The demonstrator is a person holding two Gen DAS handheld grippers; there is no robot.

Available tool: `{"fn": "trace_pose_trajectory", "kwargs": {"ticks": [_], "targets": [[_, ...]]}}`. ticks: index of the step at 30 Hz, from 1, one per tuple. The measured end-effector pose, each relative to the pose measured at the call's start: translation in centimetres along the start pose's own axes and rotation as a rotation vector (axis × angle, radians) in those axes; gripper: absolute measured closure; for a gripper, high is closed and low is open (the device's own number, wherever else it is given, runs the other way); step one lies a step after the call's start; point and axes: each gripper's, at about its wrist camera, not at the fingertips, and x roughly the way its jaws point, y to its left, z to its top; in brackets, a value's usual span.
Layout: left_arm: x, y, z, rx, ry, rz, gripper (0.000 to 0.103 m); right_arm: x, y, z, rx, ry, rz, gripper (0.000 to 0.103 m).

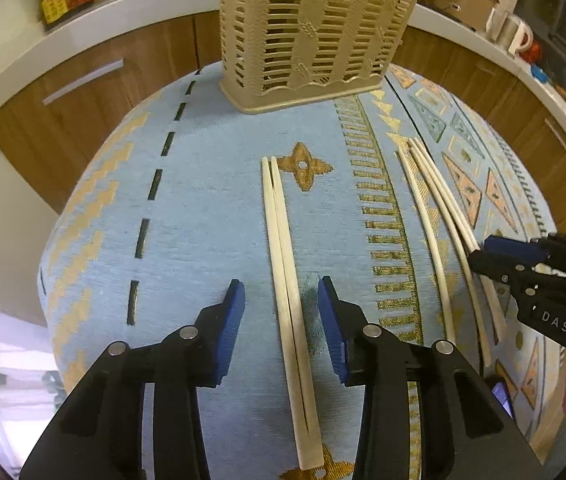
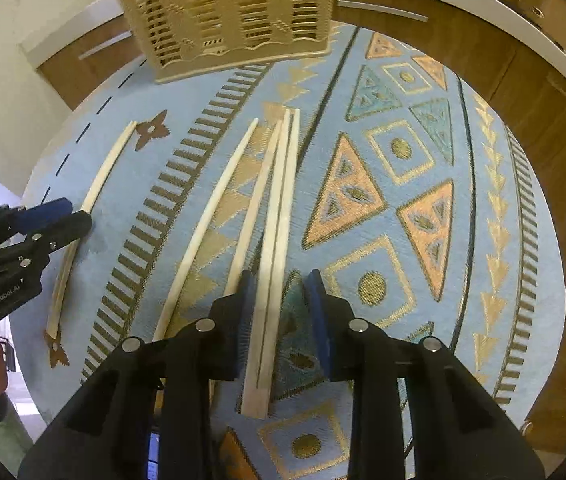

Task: Organize utensils
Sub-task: 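Lower both tools back to the chopsticks on the rug, then grasp a pair of chopsticks with the left gripper while the right grasps another pair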

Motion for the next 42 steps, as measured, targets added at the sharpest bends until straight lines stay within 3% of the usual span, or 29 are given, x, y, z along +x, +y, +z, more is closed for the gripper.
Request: {"fn": "trace_pose_trajectory", "kwargs": {"ticks": [6,9,11,16,21,26,36,39,42], "targets": [[0.7,-1.3,0.9,0.118,0.049,0.053,0.063,1.0,0.3,2.2,-0.076,0.065,0.004,0.078],[0.9,-1.6,1.3,0.149,0.073,0.056,0.064,1.2,0.4,2.8,-0.111,0.095,0.004,0.083],[0.9,-1.7,1.4,0.155,0.082,0.051,0.067,1.2,0.4,2.9,-0.126,0.108,0.008,0.091],[1.0,-2.9,1.4,0.205,0.094,0.072,0.080,1.4,0.6,3.0,-0.129,0.098,0.020,0.091],[1.1,-2.6,1.6,0.191,0.098,0.043,0.091,0.9,-0.8,2.3,-0.092,0.089,0.070,0.092],[1.0,-2.1,1.4,0.151,0.073,0.018,0.092,0.3,-2.3,1.8,-0.063,0.065,0.096,0.092],[-3.4,-1.2,1.8,0.081,-0.135,-0.092,0.093,-4.7,-3.1,0.9,-0.091,-0.110,0.197,0.092],[-6.1,-1.6,2.0,0.082,-0.253,-0.168,0.093,-6.1,-3.4,0.8,-0.052,-0.146,0.324,0.092],[-8.5,-1.7,2.2,0.082,-0.329,-0.186,0.093,-7.3,-3.4,1.0,-0.032,-0.189,0.411,0.092]]}}
